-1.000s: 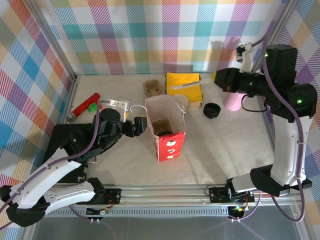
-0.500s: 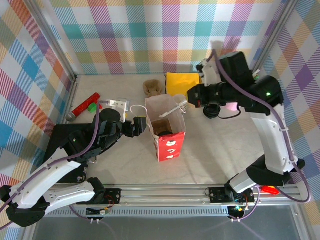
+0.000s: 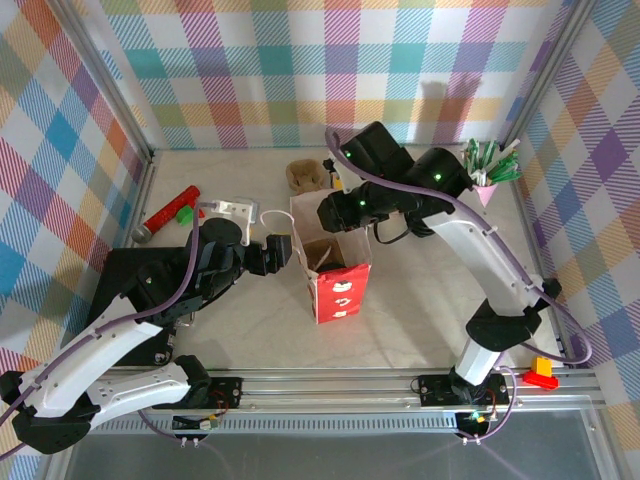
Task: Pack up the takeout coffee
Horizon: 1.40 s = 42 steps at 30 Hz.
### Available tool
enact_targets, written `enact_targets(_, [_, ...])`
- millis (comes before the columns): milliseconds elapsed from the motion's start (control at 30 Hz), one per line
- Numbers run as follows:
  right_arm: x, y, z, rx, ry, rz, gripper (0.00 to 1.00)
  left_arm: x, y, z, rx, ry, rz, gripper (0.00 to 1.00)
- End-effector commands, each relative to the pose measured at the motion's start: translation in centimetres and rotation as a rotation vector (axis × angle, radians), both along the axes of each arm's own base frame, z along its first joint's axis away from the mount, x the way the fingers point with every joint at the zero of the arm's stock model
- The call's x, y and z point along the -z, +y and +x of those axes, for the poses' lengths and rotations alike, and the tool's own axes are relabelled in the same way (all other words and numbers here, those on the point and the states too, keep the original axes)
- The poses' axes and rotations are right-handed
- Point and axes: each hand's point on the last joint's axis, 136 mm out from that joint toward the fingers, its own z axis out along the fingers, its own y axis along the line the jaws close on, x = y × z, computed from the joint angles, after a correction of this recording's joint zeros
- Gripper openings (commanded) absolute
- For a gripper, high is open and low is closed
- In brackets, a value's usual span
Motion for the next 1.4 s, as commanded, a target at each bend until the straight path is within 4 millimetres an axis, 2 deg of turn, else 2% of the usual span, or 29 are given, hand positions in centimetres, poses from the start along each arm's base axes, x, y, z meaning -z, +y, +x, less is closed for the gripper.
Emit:
enact_targets(0, [-3.1,-2.0,1.7,0.069,-0.168,-0.007,0.44,-0.3,1.2,0.0,-0.036,-0.006,0.011,0.84])
enact_targets(167, [-4.1,-6.1,6.7,0.26,-0.267,-0.039,0.47,-0.4,1.4,-0.1,-0.04,-0.007,0.011,0.84])
enact_targets(333, [-2.5,-10.0,13.3,0.432,-0.253,-0.042,0.47,-0.4,1.5,-0.2,-0.043,-0.001,0.008,0.84])
enact_targets(533, [2.0,-13.6,21.1,0.587,-0.197,-0.094,0.5,-0.4,1.9,-0.3,-0.057,0.003,0.003,0.84])
enact_targets(733, [6.7,-15.2,26.6,0.639,-0.169,-0.145,0.54,-0.3,1.3,-0.3,-0.05,0.019,-0.016,0.83])
enact_targets(867, [9.9,-15.8,28.8,0.648,-0.135,-0.171,0.59,-0.1,0.8,-0.3,-0.031,0.037,-0.022,0.81])
enact_targets(1100, [15.7,-15.1,32.4,0.607,-0.112,-0.208,0.67,-0.1,0.6,-0.5,-0.024,0.038,-0.048,0.81])
enact_targets(1367, [22.1,-14.1,34.1,0.568,-0.041,-0.229,0.73,0.4,0.3,-0.6,-0.017,0.059,-0.043,0.8])
